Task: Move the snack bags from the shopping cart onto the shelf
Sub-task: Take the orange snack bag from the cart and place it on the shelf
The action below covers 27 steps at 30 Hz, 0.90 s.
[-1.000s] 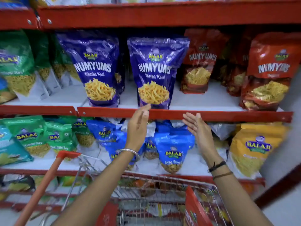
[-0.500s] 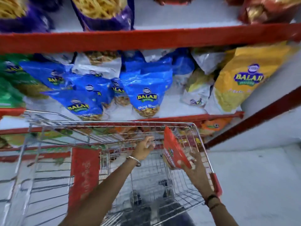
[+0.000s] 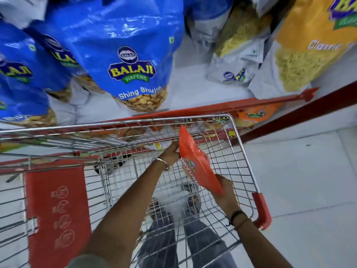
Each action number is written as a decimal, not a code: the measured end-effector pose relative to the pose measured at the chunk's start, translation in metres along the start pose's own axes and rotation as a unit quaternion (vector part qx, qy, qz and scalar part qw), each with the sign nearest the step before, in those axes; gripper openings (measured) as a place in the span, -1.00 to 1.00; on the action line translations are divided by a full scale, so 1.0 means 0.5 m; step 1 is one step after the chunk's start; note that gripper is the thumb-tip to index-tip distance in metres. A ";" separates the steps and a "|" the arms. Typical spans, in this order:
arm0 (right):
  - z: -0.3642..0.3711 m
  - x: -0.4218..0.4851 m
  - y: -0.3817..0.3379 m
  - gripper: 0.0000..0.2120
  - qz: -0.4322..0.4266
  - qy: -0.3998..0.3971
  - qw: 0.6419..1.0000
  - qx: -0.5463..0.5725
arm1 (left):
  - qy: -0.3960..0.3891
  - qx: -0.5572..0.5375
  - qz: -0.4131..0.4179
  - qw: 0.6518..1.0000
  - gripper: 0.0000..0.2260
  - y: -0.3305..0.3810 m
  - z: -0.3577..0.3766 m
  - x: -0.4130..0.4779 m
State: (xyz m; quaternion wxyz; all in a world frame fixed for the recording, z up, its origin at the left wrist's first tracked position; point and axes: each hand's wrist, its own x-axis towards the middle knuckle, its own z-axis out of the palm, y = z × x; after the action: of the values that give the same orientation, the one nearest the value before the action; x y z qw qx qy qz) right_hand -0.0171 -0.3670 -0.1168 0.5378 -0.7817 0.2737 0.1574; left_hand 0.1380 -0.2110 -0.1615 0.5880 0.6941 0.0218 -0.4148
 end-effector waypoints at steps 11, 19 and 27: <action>-0.052 0.015 -0.052 -0.90 -0.075 0.113 0.991 -0.014 | 0.158 -0.267 -0.017 0.951 -0.53 0.056 0.006 -0.101; -0.135 -0.101 -0.254 -0.94 -0.170 0.076 0.957 0.222 | 0.211 -0.214 0.115 0.947 -0.76 0.237 0.007 -0.299; -0.273 -0.214 -0.526 -0.80 -0.310 0.078 0.896 0.309 | 0.159 -0.155 0.301 0.928 -0.79 0.530 0.011 -0.499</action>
State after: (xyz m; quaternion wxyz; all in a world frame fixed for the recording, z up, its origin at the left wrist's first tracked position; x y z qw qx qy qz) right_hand 0.0478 -0.3946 0.1902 0.7505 -0.6314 0.0930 -0.1714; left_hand 0.1086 -0.1828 0.2002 0.7741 0.6253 -0.0308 -0.0943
